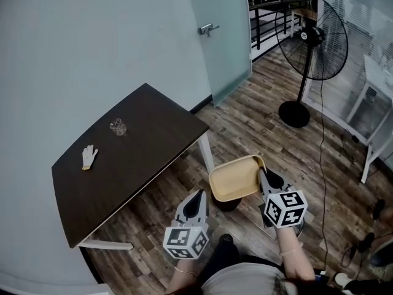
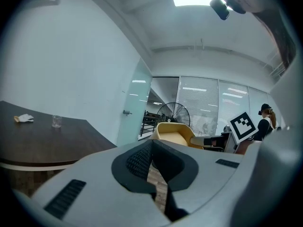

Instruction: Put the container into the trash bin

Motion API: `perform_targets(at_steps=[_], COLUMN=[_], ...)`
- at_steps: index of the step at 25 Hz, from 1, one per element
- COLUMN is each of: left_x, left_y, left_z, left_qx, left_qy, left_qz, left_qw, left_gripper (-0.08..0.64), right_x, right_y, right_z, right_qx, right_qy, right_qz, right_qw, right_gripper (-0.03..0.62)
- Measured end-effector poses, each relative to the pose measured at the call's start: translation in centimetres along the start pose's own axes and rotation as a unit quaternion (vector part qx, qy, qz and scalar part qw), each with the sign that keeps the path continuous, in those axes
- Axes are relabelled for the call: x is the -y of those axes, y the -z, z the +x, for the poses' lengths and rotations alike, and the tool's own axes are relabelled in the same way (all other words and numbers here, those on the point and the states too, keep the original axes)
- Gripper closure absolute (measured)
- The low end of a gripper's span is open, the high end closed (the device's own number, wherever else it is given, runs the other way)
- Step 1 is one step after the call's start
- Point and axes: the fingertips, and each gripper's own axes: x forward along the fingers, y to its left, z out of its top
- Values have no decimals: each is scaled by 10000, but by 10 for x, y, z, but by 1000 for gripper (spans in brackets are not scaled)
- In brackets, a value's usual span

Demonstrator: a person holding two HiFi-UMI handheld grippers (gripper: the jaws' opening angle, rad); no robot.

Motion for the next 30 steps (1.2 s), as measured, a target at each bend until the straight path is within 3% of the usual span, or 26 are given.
perform_targets(at_steps=[12, 21, 30], left_x=[-78, -88, -110], left_y=[-5, 7, 49], left_z=[57, 98, 134], left_qx=[-132, -150, -330], left_qy=[213, 186, 3], left_qz=[47, 93, 53], left_qw=[9997, 9997, 9994], left_gripper=[541, 541, 541], right_x=[-10, 2, 17], right_y=[4, 29, 68], right_z=[98, 150, 201], right_qx=[-350, -841, -1253], right_qy=[189, -107, -349], right_qz=[-515, -1056, -1581], right_qw=[9979, 9908, 9788], right_gripper=[571, 569, 569])
